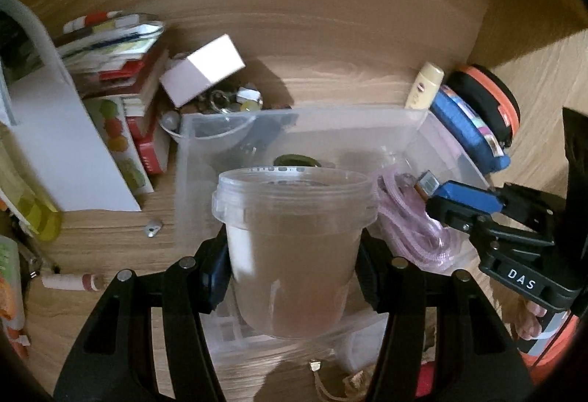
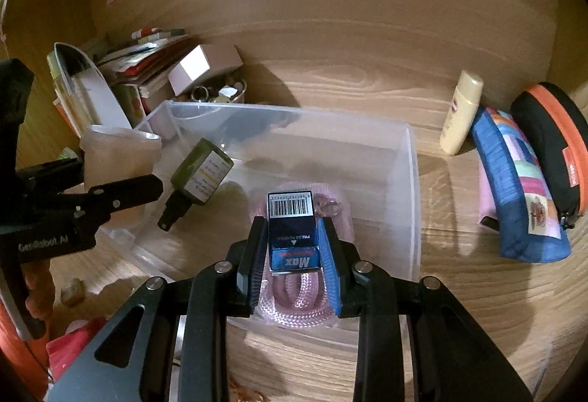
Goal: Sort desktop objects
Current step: 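Carry the cup and card box into the clear box and release both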
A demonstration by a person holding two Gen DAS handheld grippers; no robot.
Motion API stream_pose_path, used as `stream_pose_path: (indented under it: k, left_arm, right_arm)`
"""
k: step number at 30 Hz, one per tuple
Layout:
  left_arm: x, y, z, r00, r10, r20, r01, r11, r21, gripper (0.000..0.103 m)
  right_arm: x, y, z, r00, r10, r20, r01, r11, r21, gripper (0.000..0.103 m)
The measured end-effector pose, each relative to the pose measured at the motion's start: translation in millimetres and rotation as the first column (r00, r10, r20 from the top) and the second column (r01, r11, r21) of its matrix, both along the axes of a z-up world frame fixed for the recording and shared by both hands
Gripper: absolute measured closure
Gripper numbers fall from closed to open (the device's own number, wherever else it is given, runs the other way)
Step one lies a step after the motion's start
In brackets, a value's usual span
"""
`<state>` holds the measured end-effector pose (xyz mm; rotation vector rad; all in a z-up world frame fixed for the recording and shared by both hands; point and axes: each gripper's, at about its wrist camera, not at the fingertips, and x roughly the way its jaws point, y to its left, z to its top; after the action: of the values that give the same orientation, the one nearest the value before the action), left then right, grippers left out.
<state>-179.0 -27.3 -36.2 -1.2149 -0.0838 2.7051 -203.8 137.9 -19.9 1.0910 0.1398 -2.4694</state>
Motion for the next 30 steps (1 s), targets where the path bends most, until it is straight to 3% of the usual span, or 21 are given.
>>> stream_pose_path:
  k: [6, 15, 19, 23, 27, 30]
  left_arm:
    - [-0.5, 15.9, -8.4, 1.000, -0.001, -0.002, 0.001, 0.993, -0.120, 0.046]
    - [-1.8, 16.5, -10.3, 1.000, -0.008, -0.004, 0.008, 0.991, -0.135, 0.044]
    - [0.7, 13.1, -7.1, 1.000, -0.003, -0.012, 0.002, 0.992, -0.129, 0.043]
    - [6.7, 8.7, 1.7, 0.999, 0.002, -0.032, -0.005, 0.995, -0.101, 0.043]
    - [18.9, 6.4, 15.5, 0.997, 0.006, -0.080, -0.013, 0.997, -0.081, 0.031]
    - [31.0, 6.1, 26.1, 0.993, 0.010, -0.115, -0.020, 0.996, -0.090, 0.028]
  right_arm:
    - [-1.5, -3.8, -1.8, 1.000, -0.010, -0.003, 0.010, 1.000, 0.024, 0.077]
    - [3.6, -7.9, -2.2, 1.000, -0.016, -0.025, 0.018, 0.998, 0.065, 0.076]
    - [3.4, -5.0, -1.0, 0.999, -0.033, -0.027, 0.035, 0.997, 0.067, 0.062]
    - [9.3, -1.7, 4.7, 0.999, -0.033, -0.032, 0.035, 0.998, 0.061, 0.056]
    - [21.2, 2.8, 13.1, 0.997, -0.043, -0.061, 0.047, 0.997, 0.065, 0.047]
    - [33.6, 7.9, 21.4, 0.995, -0.052, -0.090, 0.057, 0.997, 0.059, 0.038]
